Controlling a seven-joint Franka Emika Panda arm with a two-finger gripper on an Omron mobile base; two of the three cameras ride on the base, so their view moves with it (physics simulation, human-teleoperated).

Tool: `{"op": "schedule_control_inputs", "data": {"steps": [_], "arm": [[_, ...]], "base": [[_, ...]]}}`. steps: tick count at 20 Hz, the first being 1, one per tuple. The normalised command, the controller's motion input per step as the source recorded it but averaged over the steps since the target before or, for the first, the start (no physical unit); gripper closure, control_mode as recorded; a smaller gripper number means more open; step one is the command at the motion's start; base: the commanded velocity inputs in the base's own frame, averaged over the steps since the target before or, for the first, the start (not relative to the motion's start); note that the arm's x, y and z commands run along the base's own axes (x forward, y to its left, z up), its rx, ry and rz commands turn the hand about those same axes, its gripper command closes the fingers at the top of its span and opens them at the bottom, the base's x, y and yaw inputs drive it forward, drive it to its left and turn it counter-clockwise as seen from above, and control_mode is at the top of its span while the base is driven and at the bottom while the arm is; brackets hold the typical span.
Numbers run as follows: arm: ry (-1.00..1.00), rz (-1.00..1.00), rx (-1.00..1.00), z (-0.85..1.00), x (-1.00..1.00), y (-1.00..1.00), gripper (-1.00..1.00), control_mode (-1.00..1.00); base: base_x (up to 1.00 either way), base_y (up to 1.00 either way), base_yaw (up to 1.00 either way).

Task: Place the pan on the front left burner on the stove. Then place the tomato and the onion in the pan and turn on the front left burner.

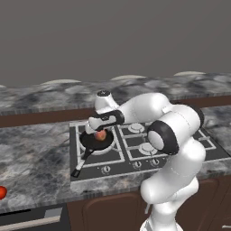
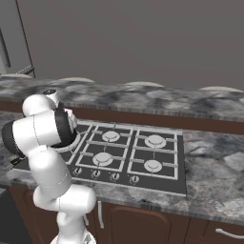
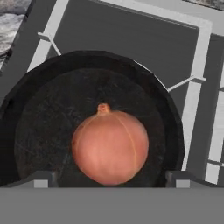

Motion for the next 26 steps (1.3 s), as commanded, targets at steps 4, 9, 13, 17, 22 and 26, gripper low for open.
{"op": "schedule_control_inputs", "data": {"steps": [4, 9, 13, 17, 22, 26], "arm": [[-0.09, 0.00, 0.00, 0.67, -0.29, 0.02, -1.00, -1.00], [-0.02, 0.00, 0.00, 0.72, -0.51, 0.03, -1.00, -1.00], [0.00, 0.00, 0.00, 0.54, -0.54, 0.15, -1.00, -1.00], [0.00, 0.05, 0.00, 0.30, -0.66, 0.40, -1.00, -1.00], [0.00, 0.07, 0.00, 0.12, -0.66, 0.49, -1.00, -1.00], [0.00, 0.12, 0.00, 0.00, -0.52, 0.51, -1.00, -1.00]], "base": [[0.00, 0.00, 0.00], [0.00, 0.00, 0.00], [0.00, 0.00, 0.00], [0.00, 0.00, 0.00], [0.00, 0.00, 0.00], [0.00, 0.00, 0.00]]}}
